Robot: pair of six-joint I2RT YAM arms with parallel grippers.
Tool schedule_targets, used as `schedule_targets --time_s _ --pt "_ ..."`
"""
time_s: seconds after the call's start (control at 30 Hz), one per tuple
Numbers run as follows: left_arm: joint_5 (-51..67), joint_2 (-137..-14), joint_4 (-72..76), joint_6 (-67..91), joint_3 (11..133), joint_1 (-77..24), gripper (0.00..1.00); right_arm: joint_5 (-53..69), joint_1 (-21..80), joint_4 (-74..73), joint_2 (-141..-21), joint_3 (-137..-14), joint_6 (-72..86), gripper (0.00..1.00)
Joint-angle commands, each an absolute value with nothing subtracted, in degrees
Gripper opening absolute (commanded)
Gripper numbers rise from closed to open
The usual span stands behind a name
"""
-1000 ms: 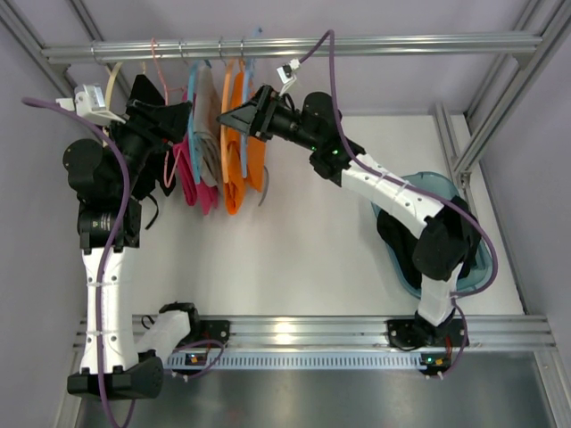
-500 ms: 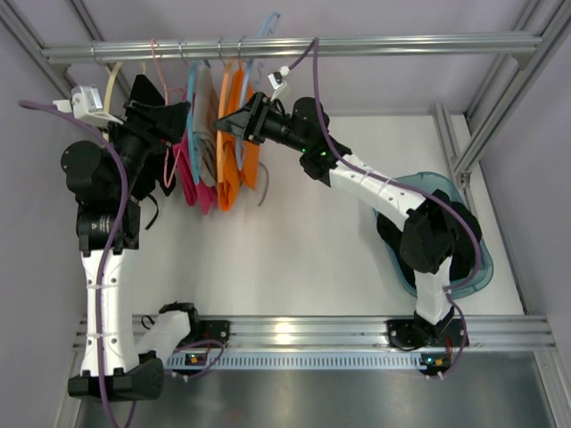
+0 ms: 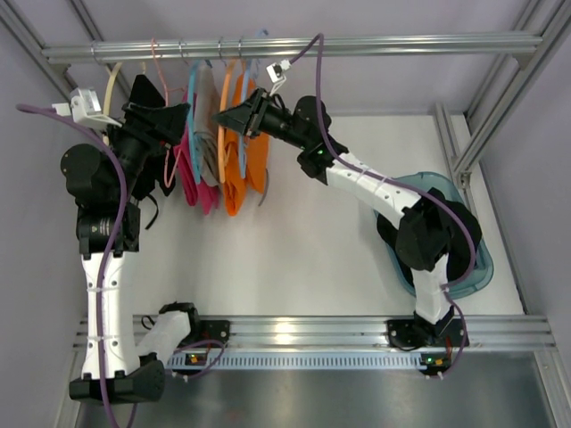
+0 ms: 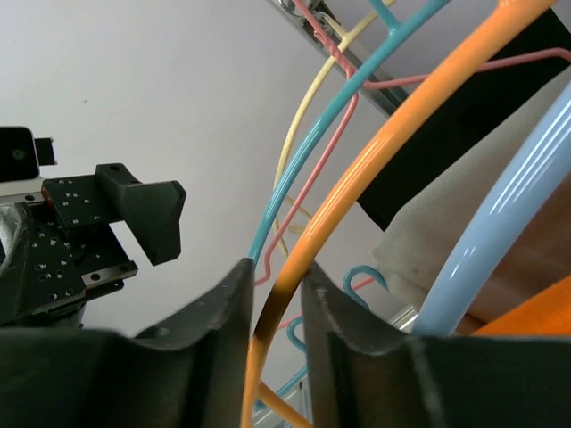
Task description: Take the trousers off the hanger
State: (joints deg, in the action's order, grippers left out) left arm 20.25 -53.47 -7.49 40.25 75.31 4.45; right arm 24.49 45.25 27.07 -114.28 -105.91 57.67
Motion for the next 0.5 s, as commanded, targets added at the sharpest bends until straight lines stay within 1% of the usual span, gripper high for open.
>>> schedule_targets --time_s 0.0,0.03,0.1,0.13,0.17,0.47 --pt "20.83 -52.74 -4.22 40.61 75.41 5.01 0.84 26.27 46.14 32.34 -115.57 -109.25 55.73 0.25" --pt "20.92 -52.73 -4.22 40.61 75.32 5.18 0.84 26.80 46.06 33.21 -115.75 -109.42 55.37 0.18" --pt "20.92 -52.74 -4.22 40.52 75.32 5.19 0.84 27.86 46.06 34.01 -116.10 -109.42 53.97 0.11" --pt "21.00 -52.65 -4.22 40.52 75.24 5.27 0.84 28.30 46.05 35.23 -116.36 -109.16 53.44 0.04" --pt "21.09 -52.73 -4.22 40.52 75.32 5.36 0.84 29.00 45.97 35.68 -116.28 -109.07 53.00 0.00" --pt "21.01 -52.65 -4.22 40.08 74.97 5.54 0.84 33.30 45.44 40.52 -116.72 -108.54 43.43 0.00"
